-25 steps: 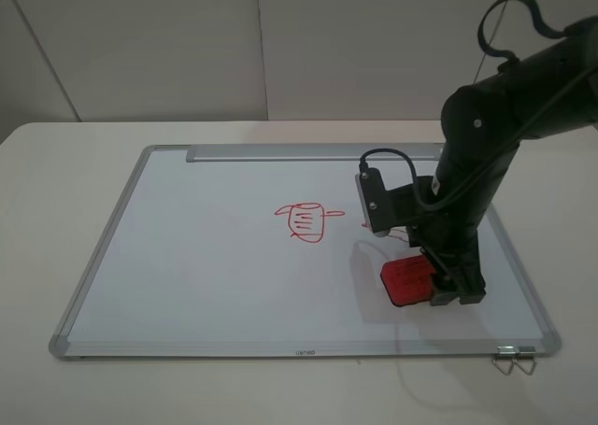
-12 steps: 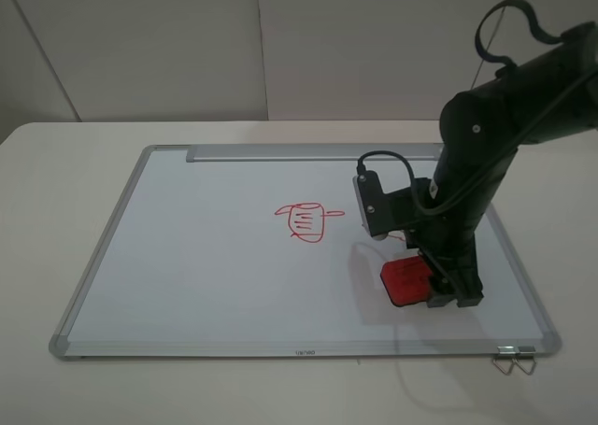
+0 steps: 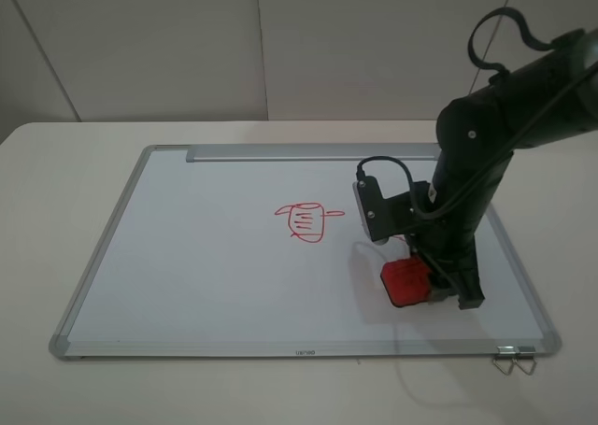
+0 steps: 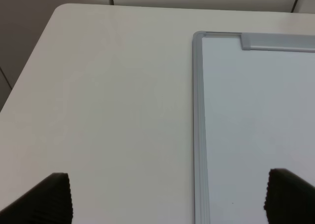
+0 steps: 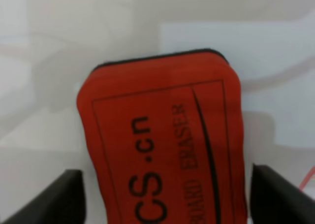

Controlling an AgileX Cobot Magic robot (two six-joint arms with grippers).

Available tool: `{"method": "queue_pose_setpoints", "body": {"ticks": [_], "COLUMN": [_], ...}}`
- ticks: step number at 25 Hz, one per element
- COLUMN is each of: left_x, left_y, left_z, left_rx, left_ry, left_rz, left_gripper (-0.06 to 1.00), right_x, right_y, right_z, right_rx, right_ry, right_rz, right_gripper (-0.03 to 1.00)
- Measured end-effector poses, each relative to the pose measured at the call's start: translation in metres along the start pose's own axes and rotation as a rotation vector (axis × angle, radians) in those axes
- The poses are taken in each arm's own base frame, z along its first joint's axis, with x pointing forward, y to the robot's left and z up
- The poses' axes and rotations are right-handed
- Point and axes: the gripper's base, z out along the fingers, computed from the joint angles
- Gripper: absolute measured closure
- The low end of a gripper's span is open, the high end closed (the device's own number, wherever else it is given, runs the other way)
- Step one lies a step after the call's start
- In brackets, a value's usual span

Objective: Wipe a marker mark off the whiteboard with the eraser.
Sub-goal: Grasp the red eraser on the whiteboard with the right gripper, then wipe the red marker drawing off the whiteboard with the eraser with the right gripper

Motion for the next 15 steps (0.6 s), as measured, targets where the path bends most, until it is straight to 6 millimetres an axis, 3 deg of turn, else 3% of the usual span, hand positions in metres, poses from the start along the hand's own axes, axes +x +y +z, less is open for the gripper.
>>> {"method": "queue_pose_setpoints", "body": {"ticks": [12,15], "left_x": [0.0,0.0], "left_y": [0.0,0.0], "left_z": [0.0,0.0], "left_rx": [0.0,0.0], "left_ry": [0.0,0.0], "left_rz": [0.0,0.0], "left_gripper": [0.16,0.16], "right_x": [0.0,-0.003], "right_y": [-0.001,-0.01], "right_z": [-0.001,-0.011], "right_rx": [0.0,0.003], "right_ry": [0.002,0.005], "right_rz": [-0.002,0.015], "right_gripper": [0.48,0.48]}}
